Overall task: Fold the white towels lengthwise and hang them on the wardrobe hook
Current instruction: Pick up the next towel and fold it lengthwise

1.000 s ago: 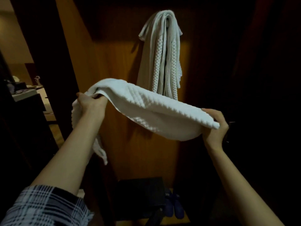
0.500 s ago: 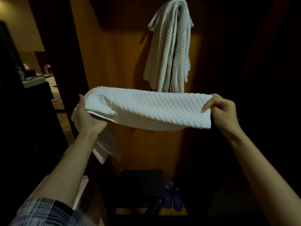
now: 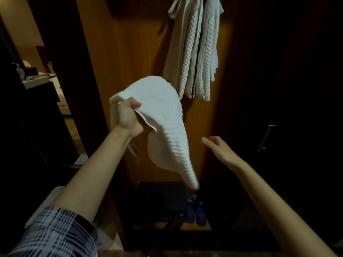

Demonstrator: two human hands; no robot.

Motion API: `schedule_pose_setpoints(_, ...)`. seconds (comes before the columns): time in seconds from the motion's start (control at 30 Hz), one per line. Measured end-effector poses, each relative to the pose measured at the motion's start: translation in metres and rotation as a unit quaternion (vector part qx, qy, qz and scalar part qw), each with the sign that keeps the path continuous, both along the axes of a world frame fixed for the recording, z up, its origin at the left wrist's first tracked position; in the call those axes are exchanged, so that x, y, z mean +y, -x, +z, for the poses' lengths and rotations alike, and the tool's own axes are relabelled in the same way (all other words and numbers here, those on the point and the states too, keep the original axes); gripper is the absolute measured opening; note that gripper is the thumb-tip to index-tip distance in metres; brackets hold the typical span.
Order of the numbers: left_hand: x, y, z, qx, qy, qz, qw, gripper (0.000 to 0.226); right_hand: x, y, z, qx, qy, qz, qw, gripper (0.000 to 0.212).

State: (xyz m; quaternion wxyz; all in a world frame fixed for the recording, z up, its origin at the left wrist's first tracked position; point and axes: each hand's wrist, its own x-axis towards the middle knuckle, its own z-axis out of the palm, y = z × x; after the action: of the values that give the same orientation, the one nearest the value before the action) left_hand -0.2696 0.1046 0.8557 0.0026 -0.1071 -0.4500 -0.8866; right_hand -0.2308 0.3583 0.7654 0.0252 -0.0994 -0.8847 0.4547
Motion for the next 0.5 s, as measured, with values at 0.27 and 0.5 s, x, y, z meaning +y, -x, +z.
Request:
schedule_pose_setpoints(0.27,0.02,-0.013,0.027,0.072,0.194,-0.051,0.977,0.025,-0.043,0.008,0.004,0.101,0.206,0.254,0.94,0.08)
schedule_pose_setpoints(0.5,0.019,-0.005,0.033,0.08,0.182,-0.045,0.979,0.047,-0.047,-0.007,0.009,0.181,0.219,0.159,0.946,0.045)
